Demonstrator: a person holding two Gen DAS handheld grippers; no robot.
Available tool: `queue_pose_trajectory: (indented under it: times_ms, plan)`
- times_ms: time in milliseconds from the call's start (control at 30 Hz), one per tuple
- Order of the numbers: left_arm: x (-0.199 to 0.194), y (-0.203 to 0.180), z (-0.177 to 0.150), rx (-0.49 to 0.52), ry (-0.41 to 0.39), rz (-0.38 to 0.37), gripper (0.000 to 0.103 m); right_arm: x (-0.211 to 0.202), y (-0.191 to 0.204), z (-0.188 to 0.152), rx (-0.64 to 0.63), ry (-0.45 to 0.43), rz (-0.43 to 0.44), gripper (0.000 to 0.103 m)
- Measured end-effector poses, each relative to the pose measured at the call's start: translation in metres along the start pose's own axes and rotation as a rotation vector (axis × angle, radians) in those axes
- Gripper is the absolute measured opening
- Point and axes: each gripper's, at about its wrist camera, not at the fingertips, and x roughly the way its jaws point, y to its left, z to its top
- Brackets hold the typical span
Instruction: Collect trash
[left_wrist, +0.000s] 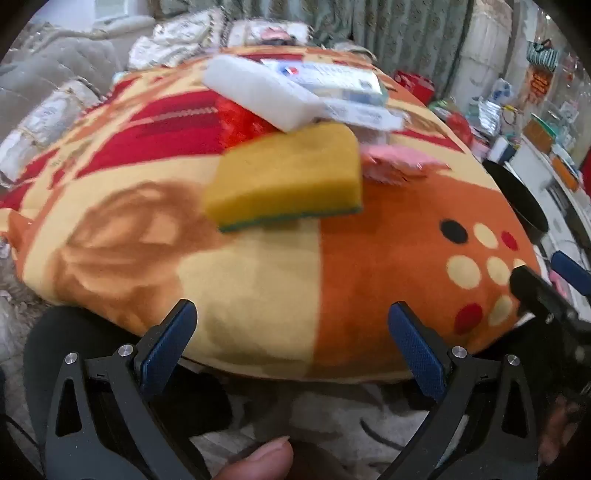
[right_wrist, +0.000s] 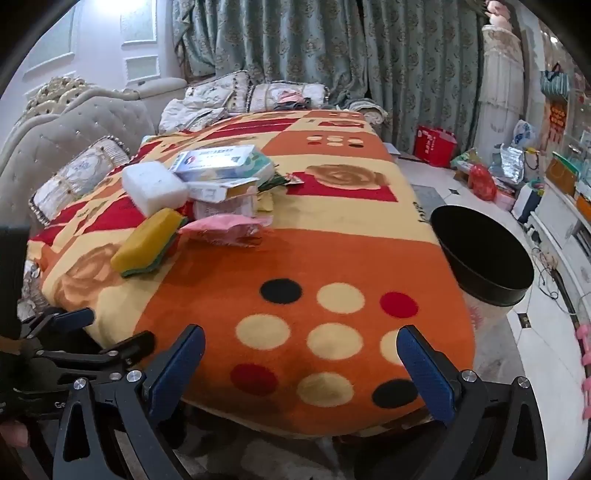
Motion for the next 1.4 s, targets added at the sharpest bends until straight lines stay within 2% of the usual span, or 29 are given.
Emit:
queue_pose_trajectory:
  times_ms: [200,333,400,567,800,967,1100,1400]
  plan:
    - [-0.01,0.013,0.001,0.018,0.006,0.002,0.103,0.009,0.0,0.014,0.01,0.004,0.012,0.103]
    - [-0.01,0.023,-0.001,0.015,-0.008,0.039,0.102,0.007,0.009,0.021,-0.003,-0.02,0.022,0.103]
    - [-0.009,0.027,-0.001,0.007,-0.007,-0.006,0.102,0.003,0.009,0.02,-0.015,-0.03,0.031,0.103]
    - [-0.011,0.022,-0.003,0.011,-0.028,-0.017,0.102,0.002,0.02,0.021,-0.048,-0.037,0.037,0.103]
    - [-0.004,0.013,-0.002,0.027,-0.011,0.003,0.102,0.001,0.01,0.021,-0.039,-0.039,0.017,0.103]
    - [-0.011,0.008,-0.003,0.044,-0.051,-0.024,0.103,0.004,0.001,0.019,-0.014,-0.019,0.012,0.103]
    - [-0.013,0.014,-0.001,0.018,-0.071,-0.02,0.102,0.006,-0.003,0.017,-0.003,-0.005,0.016,0.103]
    - [0.002,0.037,0.006,-0.067,-0.022,-0.022,0.102,0.001,0.002,0.017,-0.025,-0.035,0.041,0.103]
